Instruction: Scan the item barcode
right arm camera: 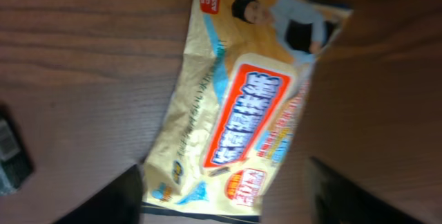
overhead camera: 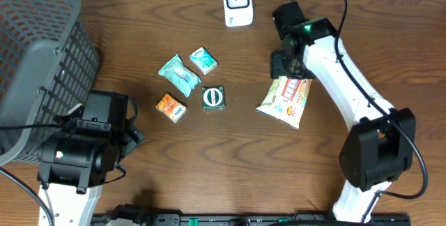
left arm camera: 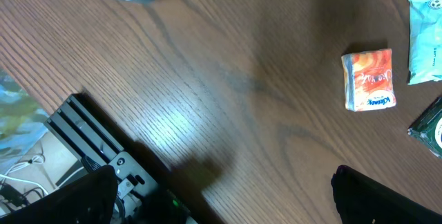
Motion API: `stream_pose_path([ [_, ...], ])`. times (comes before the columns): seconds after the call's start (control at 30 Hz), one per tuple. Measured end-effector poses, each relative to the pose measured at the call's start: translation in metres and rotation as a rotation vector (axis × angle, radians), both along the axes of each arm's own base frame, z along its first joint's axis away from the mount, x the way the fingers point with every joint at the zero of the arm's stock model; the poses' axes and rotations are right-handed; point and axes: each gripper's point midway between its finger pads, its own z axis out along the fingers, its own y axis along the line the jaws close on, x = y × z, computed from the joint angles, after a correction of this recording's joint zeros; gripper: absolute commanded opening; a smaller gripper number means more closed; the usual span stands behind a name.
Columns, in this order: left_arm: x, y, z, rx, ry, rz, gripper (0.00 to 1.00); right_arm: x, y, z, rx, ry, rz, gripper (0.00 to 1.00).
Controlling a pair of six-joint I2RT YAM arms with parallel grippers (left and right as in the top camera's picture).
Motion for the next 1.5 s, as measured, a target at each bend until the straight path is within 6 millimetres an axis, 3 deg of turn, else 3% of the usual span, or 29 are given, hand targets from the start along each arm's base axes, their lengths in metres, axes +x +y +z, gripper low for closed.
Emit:
stream_pose_path([
  [0.13, 0.0, 0.0, 0.0, 0.0, 0.0, 0.0, 0.97, 0.001, 0.01, -0.016, 0.039, 0.039, 0.012, 0.95],
  [0.33, 0.0, 0.0, 0.0, 0.0, 0.0, 0.0, 0.97, -0.001, 0.025, -0.04, -0.017, 0.057, 0.015, 0.99],
  [0.63, 0.0, 0.0, 0.0, 0.0, 0.0, 0.0, 0.98, -0.013, 0.002, -0.083, -0.302, 0.108, -0.075, 0.98],
  [0.7, 0.0, 0.0, 0.0, 0.0, 0.0, 0.0, 0.97, -0.015, -0.001, -0.093, -0.329, 0.124, -0.084, 0.91],
  [0.83, 0.0, 0.0, 0.0, 0.0, 0.0, 0.0, 0.98, -0.015, -0.004, -0.097, -0.348, 0.131, -0.096, 0.64],
  [0.93, 0.0, 0.0, 0.0, 0.0, 0.0, 0.0, 0.98, -0.016, -0.004, -0.101, -0.355, 0.143, -0.095, 0.54],
  [1.1, 0.0, 0.0, 0.0, 0.0, 0.0, 0.0, 0.98, -0.018, -0.006, -0.101, -0.366, 0.157, -0.067, 0.17],
  [1.2, 0.0, 0.0, 0.0, 0.0, 0.0, 0.0, 0.98, -0.018, -0.006, -0.095, -0.371, 0.166, -0.035, 0.01],
  [1.33, 0.0, 0.0, 0.0, 0.0, 0.0, 0.0, 0.97, -0.015, -0.002, -0.08, -0.293, 0.171, 0.001, 0.01],
  [1.5, 0.0, 0.0, 0.0, 0.0, 0.0, 0.0, 0.97, -0.006, 0.021, -0.052, -0.033, 0.142, 0.047, 0.01],
])
